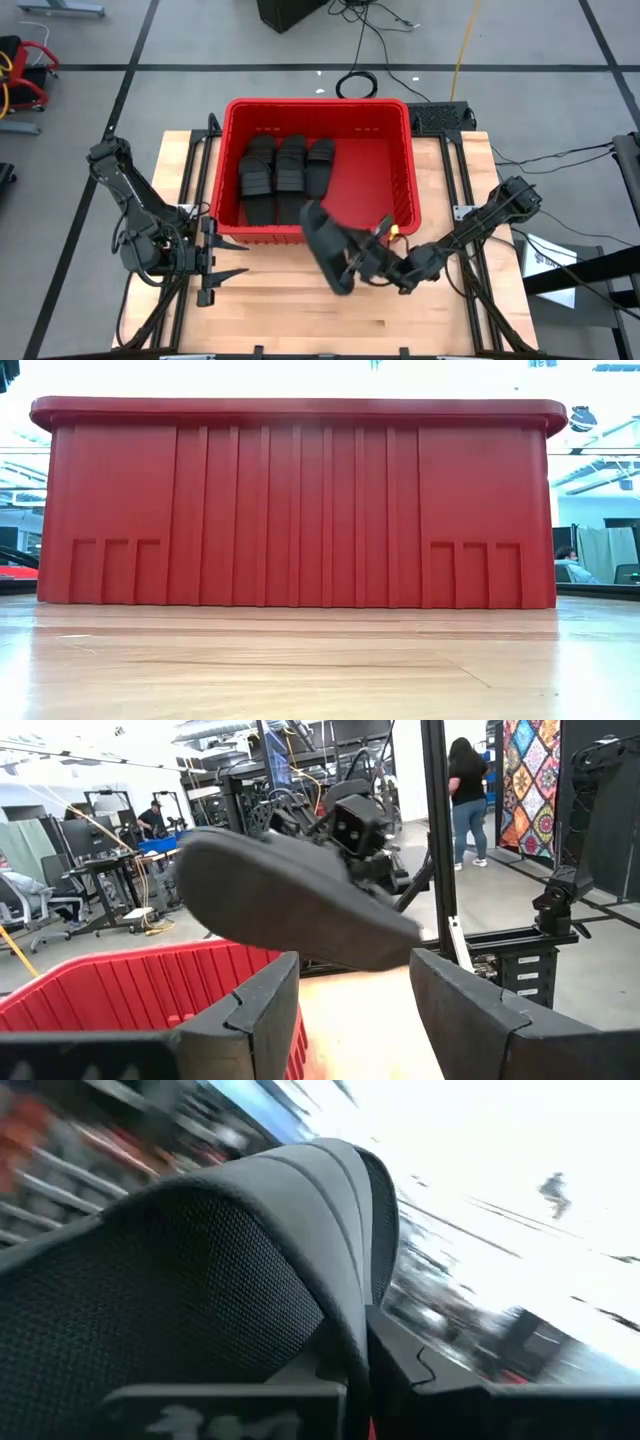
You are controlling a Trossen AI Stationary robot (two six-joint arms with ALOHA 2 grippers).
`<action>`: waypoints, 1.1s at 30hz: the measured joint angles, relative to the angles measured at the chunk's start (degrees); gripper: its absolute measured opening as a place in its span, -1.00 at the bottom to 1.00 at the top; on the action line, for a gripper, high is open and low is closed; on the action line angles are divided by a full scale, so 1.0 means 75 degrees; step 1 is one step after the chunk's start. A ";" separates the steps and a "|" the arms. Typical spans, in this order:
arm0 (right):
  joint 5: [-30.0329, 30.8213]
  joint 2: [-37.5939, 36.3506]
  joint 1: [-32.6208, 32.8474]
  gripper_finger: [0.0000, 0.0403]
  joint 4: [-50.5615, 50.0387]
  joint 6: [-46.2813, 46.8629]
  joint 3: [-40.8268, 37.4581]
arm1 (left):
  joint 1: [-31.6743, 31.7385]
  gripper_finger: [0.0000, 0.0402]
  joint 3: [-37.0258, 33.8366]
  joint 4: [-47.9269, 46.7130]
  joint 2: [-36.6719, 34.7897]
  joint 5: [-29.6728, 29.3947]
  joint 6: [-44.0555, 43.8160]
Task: Pick and place slides into bin
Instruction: Put the black slide into the red bin
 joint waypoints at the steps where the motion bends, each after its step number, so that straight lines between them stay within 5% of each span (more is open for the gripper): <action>1: 0.0430 0.0000 -0.0026 -0.98 0.0320 -0.0454 0.0000 | 0.0000 0.00 0.0000 -0.0002 0.0000 0.0000 0.0000; 6: 0.1597 -0.0026 -0.0284 -0.98 0.1241 -0.2268 0.0198 | 0.0000 0.00 0.0000 0.0043 0.0000 -0.0006 0.0047; 24: 0.1549 -0.0224 -0.2150 -0.98 -0.2334 -0.2535 0.2381 | 0.0000 0.00 0.0000 0.0211 0.0000 -0.0636 0.0401; 33: 0.0561 -0.0291 -0.3311 -0.98 -0.3617 -0.3254 0.3870 | 0.0274 0.00 0.0000 0.0269 -0.0003 -0.2285 0.1070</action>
